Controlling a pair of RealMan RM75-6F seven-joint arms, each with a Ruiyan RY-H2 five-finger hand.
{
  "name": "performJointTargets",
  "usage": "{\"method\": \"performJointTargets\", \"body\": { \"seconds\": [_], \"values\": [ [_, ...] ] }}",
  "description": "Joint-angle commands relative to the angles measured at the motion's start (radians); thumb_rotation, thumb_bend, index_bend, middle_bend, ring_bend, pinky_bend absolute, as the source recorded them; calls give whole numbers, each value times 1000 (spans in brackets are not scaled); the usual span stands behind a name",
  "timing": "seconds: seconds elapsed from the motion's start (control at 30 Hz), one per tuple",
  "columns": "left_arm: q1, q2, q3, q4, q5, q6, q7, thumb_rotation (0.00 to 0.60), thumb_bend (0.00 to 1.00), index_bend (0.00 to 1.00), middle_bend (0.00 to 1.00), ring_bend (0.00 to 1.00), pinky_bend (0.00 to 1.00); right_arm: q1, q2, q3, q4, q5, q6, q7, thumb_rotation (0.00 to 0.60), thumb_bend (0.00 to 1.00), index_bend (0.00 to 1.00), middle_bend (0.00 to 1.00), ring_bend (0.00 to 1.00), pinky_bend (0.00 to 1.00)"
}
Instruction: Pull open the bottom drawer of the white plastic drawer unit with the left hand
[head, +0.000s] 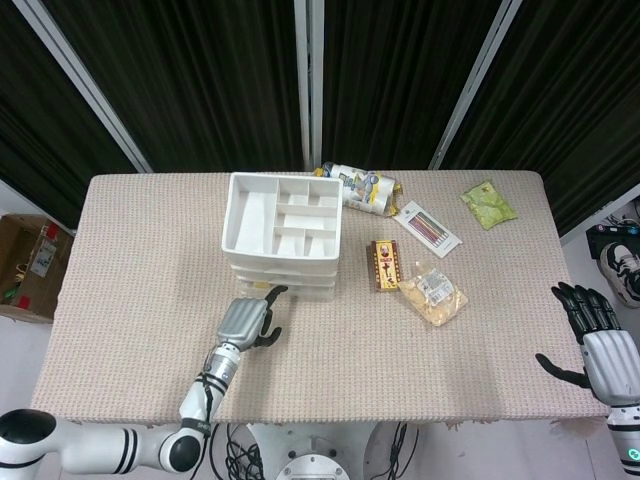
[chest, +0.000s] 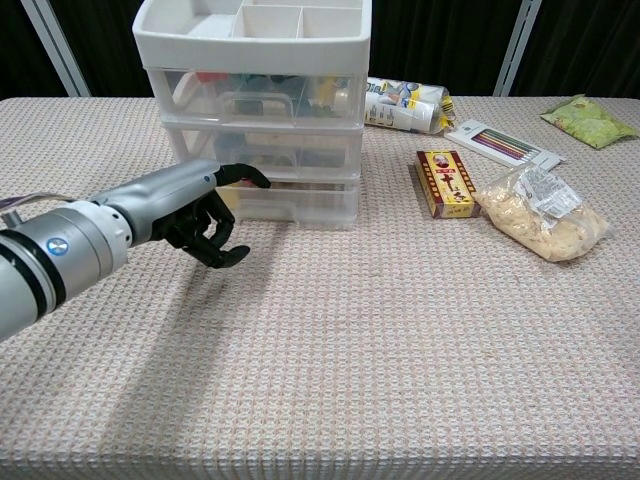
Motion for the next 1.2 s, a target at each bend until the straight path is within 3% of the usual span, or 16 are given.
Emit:
{"method": "performJointTargets", "body": {
  "seconds": [0.03, 0.5, 0.83, 1.2],
  "values": [
    [-11, 24, 0, -24, -20, -28, 37, 600, 365, 218, 766, 884, 1000, 0, -2, 0, 3, 0, -1, 2, 600, 89, 0, 63, 0, 9],
    [1, 160, 44, -230, -9, -57, 93, 600, 361, 289, 769, 886, 1000, 5, -7, -2, 14, -2, -10, 12, 600, 89, 0, 63, 0, 9],
    [36, 244, 109, -344, 33, -70, 66, 600, 358, 303, 769, 886, 1000, -1, -6, -3, 18, 0, -5, 18, 600, 89, 0, 63, 0, 9],
    [46, 307, 109, -405, 88, -80, 23, 600, 357, 302, 769, 886, 1000, -3, -2, -2, 12, -2, 2, 13, 600, 89, 0, 63, 0, 9]
  ]
}}
